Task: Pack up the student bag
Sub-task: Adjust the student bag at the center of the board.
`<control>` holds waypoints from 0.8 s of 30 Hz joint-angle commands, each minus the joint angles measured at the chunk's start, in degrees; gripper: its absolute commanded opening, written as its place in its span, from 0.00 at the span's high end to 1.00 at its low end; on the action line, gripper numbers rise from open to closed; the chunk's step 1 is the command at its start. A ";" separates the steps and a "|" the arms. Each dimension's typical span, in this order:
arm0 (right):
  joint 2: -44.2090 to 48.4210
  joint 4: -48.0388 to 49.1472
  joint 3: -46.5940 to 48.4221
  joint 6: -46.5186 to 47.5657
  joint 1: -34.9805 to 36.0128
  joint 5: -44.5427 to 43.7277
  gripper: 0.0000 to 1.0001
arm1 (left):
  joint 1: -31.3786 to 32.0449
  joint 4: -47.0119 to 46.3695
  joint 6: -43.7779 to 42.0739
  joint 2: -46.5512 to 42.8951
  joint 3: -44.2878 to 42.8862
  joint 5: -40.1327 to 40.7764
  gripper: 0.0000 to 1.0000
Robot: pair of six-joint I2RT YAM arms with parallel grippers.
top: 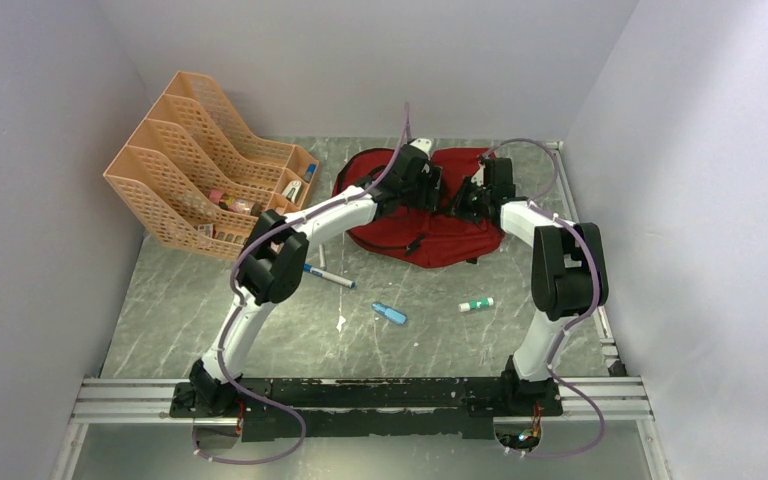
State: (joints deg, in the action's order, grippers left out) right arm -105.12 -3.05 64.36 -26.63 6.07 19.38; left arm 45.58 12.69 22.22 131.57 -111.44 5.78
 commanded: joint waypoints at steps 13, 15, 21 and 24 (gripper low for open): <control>0.51 -3.33 -3.20 -0.66 0.17 2.54 1.00 | 0.21 1.42 2.45 8.62 -9.04 2.59 0.43; 0.66 -3.42 -3.28 -0.56 0.17 2.22 1.00 | 0.21 1.61 2.04 8.36 -8.59 2.67 0.54; 2.91 -3.83 -3.32 -0.57 0.17 -0.11 1.00 | 0.12 1.57 -0.77 4.59 -5.98 3.91 0.91; 4.08 -4.54 -2.74 -0.34 0.19 -1.18 1.00 | 0.12 1.50 -2.47 1.42 -4.54 4.39 0.95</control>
State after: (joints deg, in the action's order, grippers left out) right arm -103.26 -2.48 62.50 -27.11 6.09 19.57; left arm 45.52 13.78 22.87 138.28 -117.78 8.73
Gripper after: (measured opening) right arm 0.014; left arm 0.065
